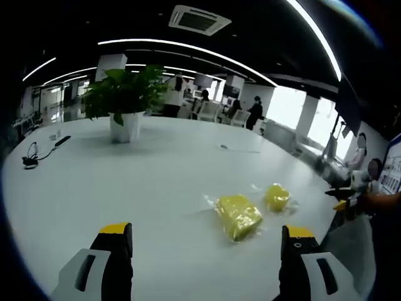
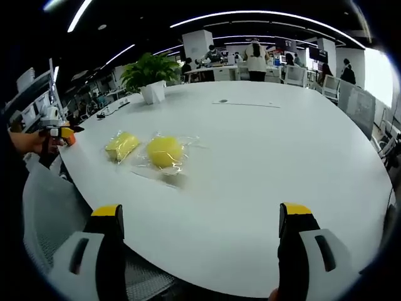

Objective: Compare the silicone blocks by pressing each to a similar depth, holding the contact briefly, and releasing to observe deformation and rebound differences across the visible hardness samples.

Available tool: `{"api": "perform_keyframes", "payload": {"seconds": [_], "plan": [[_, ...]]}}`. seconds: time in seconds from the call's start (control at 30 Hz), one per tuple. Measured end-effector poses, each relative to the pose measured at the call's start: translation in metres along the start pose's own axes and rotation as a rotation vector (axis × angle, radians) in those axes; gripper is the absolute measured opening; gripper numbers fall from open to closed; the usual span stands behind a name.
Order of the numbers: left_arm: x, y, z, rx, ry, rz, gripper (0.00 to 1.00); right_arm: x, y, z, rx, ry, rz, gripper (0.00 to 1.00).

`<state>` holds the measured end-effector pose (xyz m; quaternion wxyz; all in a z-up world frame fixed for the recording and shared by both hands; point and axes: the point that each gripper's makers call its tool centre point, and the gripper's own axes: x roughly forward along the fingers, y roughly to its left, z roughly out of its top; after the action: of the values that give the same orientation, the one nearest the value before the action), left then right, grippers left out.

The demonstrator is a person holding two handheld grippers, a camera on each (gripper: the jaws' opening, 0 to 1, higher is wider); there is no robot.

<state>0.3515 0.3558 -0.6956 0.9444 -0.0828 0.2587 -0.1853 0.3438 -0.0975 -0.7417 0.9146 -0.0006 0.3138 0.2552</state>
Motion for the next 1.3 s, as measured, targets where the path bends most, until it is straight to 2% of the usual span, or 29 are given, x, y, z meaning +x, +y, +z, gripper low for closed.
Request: {"api": "perform_keyframes", "payload": {"seconds": [0.1, 0.27, 0.33, 0.37, 0.43, 0.63, 0.77, 0.83, 1.03, 1.13, 1.3], "plan": [[0.001, -0.001, 0.002, -0.006, -0.008, -0.004, 1.00, -0.001, 0.000, 0.006, 0.024, -0.024, -0.005, 0.97], [0.005, -0.005, 0.010, 0.004, -0.003, -0.018, 1.00, -0.002, 0.009, 0.011, 0.017, -0.043, 0.008, 0.97], [0.004, -0.010, 0.017, -0.085, -0.005, -0.036, 1.00, -0.003, 0.013, 0.013, -0.019, -0.045, 0.015, 0.97], [0.004, -0.009, 0.021, -0.103, -0.014, -0.028, 1.00, -0.003, 0.014, 0.012, -0.035, -0.034, 0.014, 0.97], [0.004, -0.006, 0.022, -0.096, -0.014, -0.026, 1.00, -0.003, 0.015, 0.011, -0.038, -0.032, 0.018, 0.97], [0.007, -0.014, 0.031, -0.081, -0.002, -0.055, 0.99, -0.002, 0.016, 0.014, -0.037, -0.034, 0.020, 0.97], [0.012, -0.010, 0.030, -0.078, 0.028, -0.049, 0.98, -0.002, 0.017, 0.016, -0.025, -0.043, 0.018, 0.97], [0.016, -0.001, 0.017, -0.082, 0.097, -0.007, 0.97, -0.001, 0.019, 0.017, -0.020, -0.049, 0.025, 0.97], [0.032, -0.002, 0.019, -0.136, 0.107, -0.047, 0.97, -0.001, 0.024, 0.015, -0.022, -0.047, 0.037, 0.97], [0.042, 0.000, 0.017, -0.174, 0.154, -0.064, 0.97, 0.000, 0.024, 0.013, -0.016, -0.043, 0.038, 0.97], [0.053, 0.003, 0.024, -0.221, 0.143, -0.089, 0.90, 0.001, 0.029, 0.013, -0.015, -0.040, 0.048, 0.97]]}}
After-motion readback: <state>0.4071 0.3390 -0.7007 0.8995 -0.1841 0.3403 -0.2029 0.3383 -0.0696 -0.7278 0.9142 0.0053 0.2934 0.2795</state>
